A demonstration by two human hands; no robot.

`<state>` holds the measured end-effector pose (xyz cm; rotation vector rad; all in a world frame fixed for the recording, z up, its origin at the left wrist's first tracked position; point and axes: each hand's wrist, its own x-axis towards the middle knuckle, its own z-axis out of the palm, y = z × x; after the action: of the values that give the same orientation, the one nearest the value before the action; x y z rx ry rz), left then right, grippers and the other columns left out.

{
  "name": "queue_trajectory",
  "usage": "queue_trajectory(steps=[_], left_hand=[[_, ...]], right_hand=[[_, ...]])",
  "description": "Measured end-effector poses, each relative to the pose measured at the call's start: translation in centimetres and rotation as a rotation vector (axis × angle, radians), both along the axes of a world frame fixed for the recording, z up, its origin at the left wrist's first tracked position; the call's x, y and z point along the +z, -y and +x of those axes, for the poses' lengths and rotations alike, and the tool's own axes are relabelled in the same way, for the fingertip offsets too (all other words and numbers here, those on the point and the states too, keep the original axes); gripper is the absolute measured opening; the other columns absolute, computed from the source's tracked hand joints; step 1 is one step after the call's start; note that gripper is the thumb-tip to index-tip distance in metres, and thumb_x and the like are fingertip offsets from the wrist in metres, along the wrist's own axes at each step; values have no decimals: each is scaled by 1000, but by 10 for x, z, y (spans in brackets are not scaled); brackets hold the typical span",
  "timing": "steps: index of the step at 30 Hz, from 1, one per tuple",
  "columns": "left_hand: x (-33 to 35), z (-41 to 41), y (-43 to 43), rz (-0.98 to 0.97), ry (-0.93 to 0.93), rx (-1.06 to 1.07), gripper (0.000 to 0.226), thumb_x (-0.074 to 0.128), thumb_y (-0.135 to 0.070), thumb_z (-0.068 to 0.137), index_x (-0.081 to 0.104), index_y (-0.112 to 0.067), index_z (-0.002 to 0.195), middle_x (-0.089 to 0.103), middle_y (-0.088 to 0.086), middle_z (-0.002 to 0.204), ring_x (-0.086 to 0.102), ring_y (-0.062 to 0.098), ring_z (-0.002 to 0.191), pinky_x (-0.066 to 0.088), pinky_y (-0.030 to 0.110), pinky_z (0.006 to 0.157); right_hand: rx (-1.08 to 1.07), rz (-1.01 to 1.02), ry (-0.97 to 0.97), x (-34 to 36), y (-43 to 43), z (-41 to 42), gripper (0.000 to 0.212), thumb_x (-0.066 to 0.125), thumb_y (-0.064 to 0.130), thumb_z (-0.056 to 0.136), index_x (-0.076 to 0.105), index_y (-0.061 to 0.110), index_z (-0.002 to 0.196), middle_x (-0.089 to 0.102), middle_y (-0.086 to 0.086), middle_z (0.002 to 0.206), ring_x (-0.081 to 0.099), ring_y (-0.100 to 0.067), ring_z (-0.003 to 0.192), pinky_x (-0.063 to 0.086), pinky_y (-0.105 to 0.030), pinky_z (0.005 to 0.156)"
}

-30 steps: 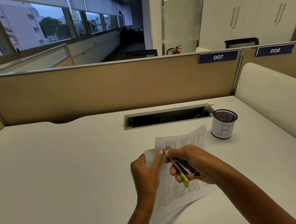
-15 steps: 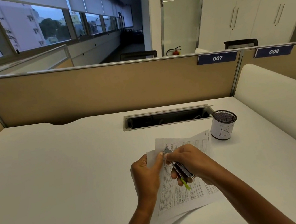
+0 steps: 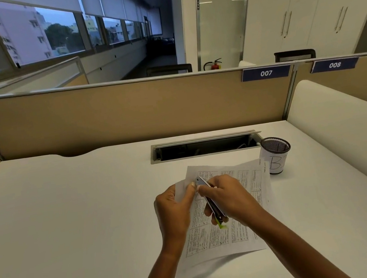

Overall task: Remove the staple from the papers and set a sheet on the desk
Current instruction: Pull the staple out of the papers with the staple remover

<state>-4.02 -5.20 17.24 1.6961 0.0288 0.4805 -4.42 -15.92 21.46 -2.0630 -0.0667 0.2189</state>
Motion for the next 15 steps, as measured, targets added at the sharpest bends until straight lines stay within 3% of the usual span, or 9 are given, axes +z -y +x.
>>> queue_trajectory(steps=[3,5,9,12,15], left_hand=[[-7,-5,-7,-4,-23,-15,23,64,-18,78,58,-30,60,64,-10,60,64,6,48,52,13,44],[-13,-8,-13,-51,-67,-7,20,64,-17,78,60,-25,60,65,-6,61,65,8,49,52,14,44],[-9,-5,-14,-181,-135,-12,15,63,-19,79,61,-23,65,67,-3,66,65,3,49,52,14,44],[-3,-5,-5,-274,-169,-47,13,60,-20,81,61,-25,69,67,-1,70,66,12,59,54,20,48],[2,-8,1,-331,-188,-83,15,58,-19,82,62,-26,70,67,1,71,64,22,66,53,26,54]], right_hand=[[-150,-45,126,11,19,11,20,42,24,94,52,11,83,57,-2,59,52,-3,33,36,-10,31],[-218,-30,196,28,43,18,20,42,23,94,52,6,89,58,-3,59,53,-7,36,37,-13,32],[-65,-98,103,33,54,8,20,41,22,94,50,15,79,59,-3,60,55,-12,43,38,-14,35],[45,-103,5,11,37,-3,18,43,22,94,49,19,77,61,-1,62,53,-1,34,38,-12,34],[101,-48,-38,-1,26,-5,16,45,22,93,52,14,81,63,-1,63,54,-4,35,36,-14,33]])
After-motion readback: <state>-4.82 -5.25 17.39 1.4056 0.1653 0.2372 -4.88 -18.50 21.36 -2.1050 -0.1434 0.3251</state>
